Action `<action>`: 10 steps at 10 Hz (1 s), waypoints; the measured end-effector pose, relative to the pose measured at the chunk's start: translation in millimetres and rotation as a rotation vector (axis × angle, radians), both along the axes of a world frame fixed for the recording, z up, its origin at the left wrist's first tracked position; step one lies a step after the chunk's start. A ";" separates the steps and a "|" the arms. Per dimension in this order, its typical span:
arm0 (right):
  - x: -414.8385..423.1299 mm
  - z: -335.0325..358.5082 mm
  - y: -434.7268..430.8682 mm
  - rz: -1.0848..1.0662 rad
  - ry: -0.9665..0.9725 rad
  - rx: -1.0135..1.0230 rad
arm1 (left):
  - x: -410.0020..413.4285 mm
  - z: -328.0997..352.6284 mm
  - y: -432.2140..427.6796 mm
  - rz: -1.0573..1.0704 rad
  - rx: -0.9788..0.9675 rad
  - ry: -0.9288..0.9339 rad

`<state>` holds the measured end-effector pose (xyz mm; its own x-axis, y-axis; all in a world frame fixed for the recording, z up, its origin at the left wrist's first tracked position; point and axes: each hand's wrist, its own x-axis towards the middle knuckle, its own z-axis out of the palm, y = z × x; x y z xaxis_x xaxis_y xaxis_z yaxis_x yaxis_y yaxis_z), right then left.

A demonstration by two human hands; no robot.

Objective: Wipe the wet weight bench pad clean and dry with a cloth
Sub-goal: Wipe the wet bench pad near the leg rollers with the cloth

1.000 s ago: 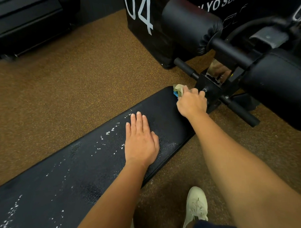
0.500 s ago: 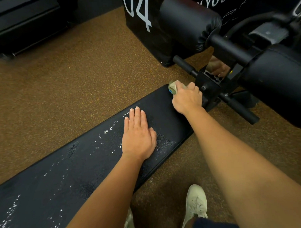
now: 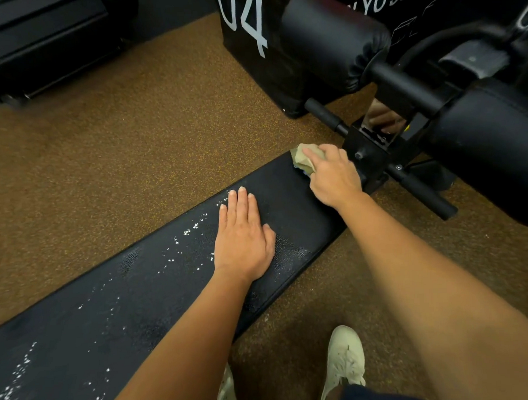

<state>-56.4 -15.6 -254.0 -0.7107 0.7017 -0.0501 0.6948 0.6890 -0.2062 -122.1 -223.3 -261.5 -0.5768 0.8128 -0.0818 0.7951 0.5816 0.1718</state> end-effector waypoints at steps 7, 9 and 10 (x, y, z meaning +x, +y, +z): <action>-27.8 0.5 -4.1 0.200 0.021 -0.022 | 0.0 -0.2 -0.1 -0.001 0.012 -0.002; -44.1 10.2 -12.2 0.039 -0.038 -0.039 | 0.9 -0.9 -0.1 -0.004 0.037 -0.003; -47.1 8.1 -23.0 0.240 -0.013 -0.017 | -0.3 -2.2 0.3 -0.001 0.036 0.006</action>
